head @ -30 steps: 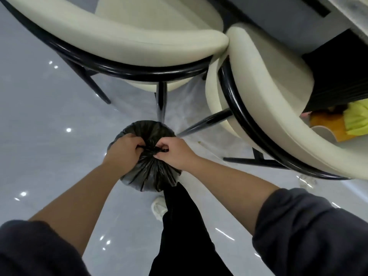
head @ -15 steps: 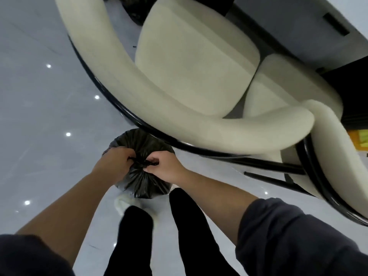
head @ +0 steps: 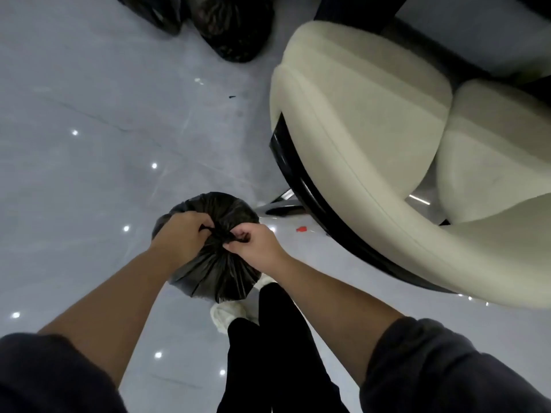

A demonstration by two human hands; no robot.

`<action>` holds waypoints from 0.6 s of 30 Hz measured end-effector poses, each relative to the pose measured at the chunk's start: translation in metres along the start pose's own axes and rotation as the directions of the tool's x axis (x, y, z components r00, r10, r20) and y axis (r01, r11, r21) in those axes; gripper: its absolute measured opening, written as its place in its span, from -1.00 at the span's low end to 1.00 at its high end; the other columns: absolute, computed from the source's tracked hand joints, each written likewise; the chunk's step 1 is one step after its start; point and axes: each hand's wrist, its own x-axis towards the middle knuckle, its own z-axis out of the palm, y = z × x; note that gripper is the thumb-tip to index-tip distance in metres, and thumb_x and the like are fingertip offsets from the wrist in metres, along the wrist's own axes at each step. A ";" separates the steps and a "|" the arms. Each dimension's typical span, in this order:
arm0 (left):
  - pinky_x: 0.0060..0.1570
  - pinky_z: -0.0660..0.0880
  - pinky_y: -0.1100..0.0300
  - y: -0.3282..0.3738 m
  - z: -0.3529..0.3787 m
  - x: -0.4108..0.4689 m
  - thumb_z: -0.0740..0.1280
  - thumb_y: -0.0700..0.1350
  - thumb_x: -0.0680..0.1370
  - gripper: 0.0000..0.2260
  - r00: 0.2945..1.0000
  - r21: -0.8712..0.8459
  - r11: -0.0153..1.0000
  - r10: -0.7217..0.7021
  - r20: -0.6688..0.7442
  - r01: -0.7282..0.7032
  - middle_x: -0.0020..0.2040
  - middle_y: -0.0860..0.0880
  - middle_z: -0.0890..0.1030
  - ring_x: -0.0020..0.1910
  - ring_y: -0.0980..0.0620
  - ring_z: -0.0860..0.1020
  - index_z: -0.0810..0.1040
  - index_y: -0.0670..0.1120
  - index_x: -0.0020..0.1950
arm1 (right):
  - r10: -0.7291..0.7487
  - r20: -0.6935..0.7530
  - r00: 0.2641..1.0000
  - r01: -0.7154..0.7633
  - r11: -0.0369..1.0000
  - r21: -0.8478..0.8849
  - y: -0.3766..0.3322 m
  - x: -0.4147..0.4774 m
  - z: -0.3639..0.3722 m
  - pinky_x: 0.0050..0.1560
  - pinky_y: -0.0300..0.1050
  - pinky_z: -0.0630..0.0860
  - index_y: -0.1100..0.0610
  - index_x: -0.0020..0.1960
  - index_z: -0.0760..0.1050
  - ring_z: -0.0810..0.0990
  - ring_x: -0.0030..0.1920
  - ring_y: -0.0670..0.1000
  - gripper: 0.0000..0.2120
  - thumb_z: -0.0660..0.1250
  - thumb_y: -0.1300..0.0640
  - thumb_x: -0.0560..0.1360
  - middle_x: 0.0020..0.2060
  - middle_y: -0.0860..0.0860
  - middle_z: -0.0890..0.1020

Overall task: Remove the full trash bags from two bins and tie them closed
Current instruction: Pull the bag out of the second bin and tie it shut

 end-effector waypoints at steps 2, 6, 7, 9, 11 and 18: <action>0.00 0.39 0.19 -0.009 -0.022 0.017 0.28 -0.24 0.52 -0.82 1.000 0.016 1.000 0.003 -0.003 -0.003 0.03 -0.12 0.65 0.02 -0.11 0.56 0.63 -0.14 0.06 | -0.008 -0.031 1.000 0.009 0.999 0.047 -0.020 0.018 0.008 0.06 -0.10 0.53 0.14 -0.07 0.62 0.62 -0.08 0.01 -0.87 0.46 0.15 0.39 -0.19 -0.03 0.63; 0.04 0.43 0.13 -0.019 -0.063 0.059 0.29 -0.24 0.51 -0.84 0.999 0.012 0.999 0.030 -0.011 -0.030 0.00 -0.12 0.65 0.00 -0.12 0.56 0.63 -0.14 0.01 | -0.012 -0.161 0.987 0.031 0.993 0.115 -0.054 0.058 0.009 0.01 -0.16 0.52 0.10 -0.09 0.62 0.59 -0.13 -0.05 -0.88 0.47 0.14 0.38 -0.22 -0.08 0.61; 0.03 0.42 0.15 -0.021 -0.073 0.070 0.29 -0.24 0.51 -0.84 0.999 0.011 0.999 0.045 -0.011 -0.045 0.00 -0.11 0.65 0.00 -0.11 0.57 0.63 -0.14 0.01 | -0.008 -0.189 0.982 0.032 0.992 0.123 -0.063 0.067 0.009 0.00 -0.20 0.49 0.10 -0.08 0.62 0.58 -0.13 -0.08 -0.87 0.47 0.13 0.38 -0.21 -0.09 0.61; -0.01 0.40 0.19 -0.022 -0.094 0.093 0.31 -0.24 0.50 -0.85 0.996 0.023 0.995 0.092 -0.003 -0.092 0.00 -0.11 0.66 0.00 -0.09 0.57 0.64 -0.15 0.02 | 0.036 -0.254 0.967 0.014 0.981 0.193 -0.078 0.084 0.009 0.03 -0.18 0.50 0.12 -0.04 0.61 0.57 -0.12 -0.09 -0.84 0.46 0.14 0.39 -0.19 -0.08 0.60; -0.03 0.38 0.22 -0.022 -0.116 0.115 0.32 -0.25 0.49 -0.85 0.989 0.032 0.988 0.148 0.015 -0.148 -0.01 -0.11 0.66 -0.01 -0.08 0.58 0.64 -0.15 0.01 | 0.087 -0.318 0.944 0.008 0.958 0.288 -0.096 0.098 0.011 0.08 -0.10 0.52 0.12 -0.04 0.61 0.57 -0.12 -0.07 -0.85 0.45 0.14 0.40 -0.19 -0.07 0.61; 0.03 0.39 0.22 -0.027 -0.195 0.204 0.34 -0.22 0.50 -0.85 0.945 0.079 0.943 0.316 0.080 -0.322 0.02 -0.09 0.65 0.02 -0.06 0.57 0.65 -0.11 0.04 | 0.183 -0.446 0.876 0.041 0.894 0.446 -0.171 0.162 0.001 0.09 -0.06 0.56 0.19 -0.04 0.60 0.62 -0.08 0.01 -0.88 0.43 0.18 0.43 -0.14 0.04 0.67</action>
